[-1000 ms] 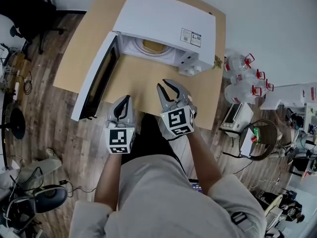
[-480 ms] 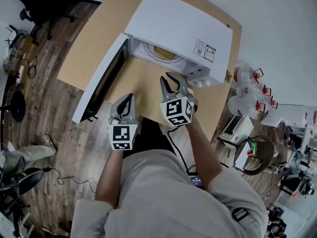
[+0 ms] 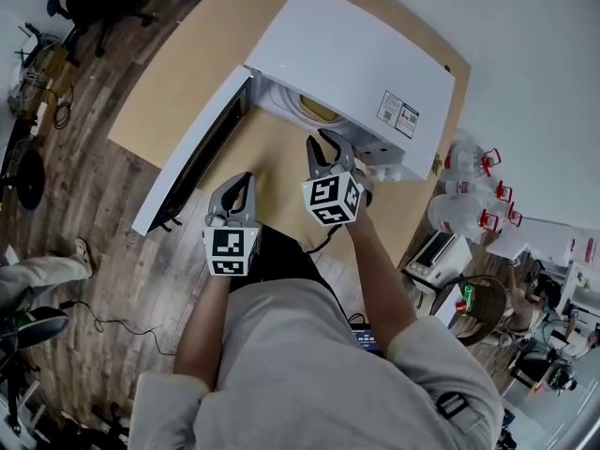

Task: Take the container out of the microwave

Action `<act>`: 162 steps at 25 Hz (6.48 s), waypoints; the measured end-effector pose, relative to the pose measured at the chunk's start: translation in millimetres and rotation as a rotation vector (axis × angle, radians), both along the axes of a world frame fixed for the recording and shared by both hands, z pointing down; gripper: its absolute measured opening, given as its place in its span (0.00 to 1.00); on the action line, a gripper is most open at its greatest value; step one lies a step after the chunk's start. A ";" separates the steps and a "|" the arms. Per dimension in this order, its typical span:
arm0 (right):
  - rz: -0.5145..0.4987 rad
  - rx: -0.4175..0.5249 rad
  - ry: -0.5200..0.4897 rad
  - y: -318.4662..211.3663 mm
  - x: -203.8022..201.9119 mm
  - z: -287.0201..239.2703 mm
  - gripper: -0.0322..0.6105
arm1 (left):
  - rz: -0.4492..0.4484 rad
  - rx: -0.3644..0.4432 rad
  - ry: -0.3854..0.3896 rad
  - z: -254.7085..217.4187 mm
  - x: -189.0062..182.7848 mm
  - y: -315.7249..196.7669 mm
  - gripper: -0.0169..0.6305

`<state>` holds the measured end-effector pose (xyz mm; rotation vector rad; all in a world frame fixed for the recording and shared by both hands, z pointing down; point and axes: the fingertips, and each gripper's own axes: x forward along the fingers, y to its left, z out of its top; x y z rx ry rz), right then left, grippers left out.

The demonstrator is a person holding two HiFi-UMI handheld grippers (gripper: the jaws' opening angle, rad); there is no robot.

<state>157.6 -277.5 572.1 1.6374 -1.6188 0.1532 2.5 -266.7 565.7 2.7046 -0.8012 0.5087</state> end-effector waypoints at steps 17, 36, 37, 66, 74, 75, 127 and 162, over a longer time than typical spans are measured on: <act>-0.049 -0.136 0.022 -45.9 30.5 42.9 0.21 | -0.034 -0.027 -0.043 17.3 7.2 -16.1 0.03; -0.094 -0.313 0.024 -65.6 43.2 81.5 0.24 | -0.061 -0.045 -0.065 23.5 4.9 -18.9 0.03; -0.097 -0.321 0.028 -66.6 43.3 82.7 0.23 | -0.063 -0.045 -0.065 23.8 4.7 -19.3 0.03; -0.166 -0.500 0.103 -63.2 39.4 90.3 0.12 | -0.071 -0.052 -0.060 23.4 -3.7 -20.7 0.03; -0.149 -0.465 0.071 -60.2 35.8 77.0 0.11 | -0.054 -0.048 -0.055 21.1 -1.3 -18.2 0.03; -0.150 -0.461 0.065 -59.3 34.9 75.9 0.11 | -0.051 -0.048 -0.054 21.1 -0.5 -17.9 0.03; -0.148 -0.414 0.023 5.4 -14.0 52.8 0.09 | 0.088 -0.048 -0.013 16.9 5.5 11.7 0.03; -0.011 -0.283 -0.127 89.7 -93.9 45.2 0.08 | 0.250 -0.004 0.004 3.7 -24.3 43.6 0.03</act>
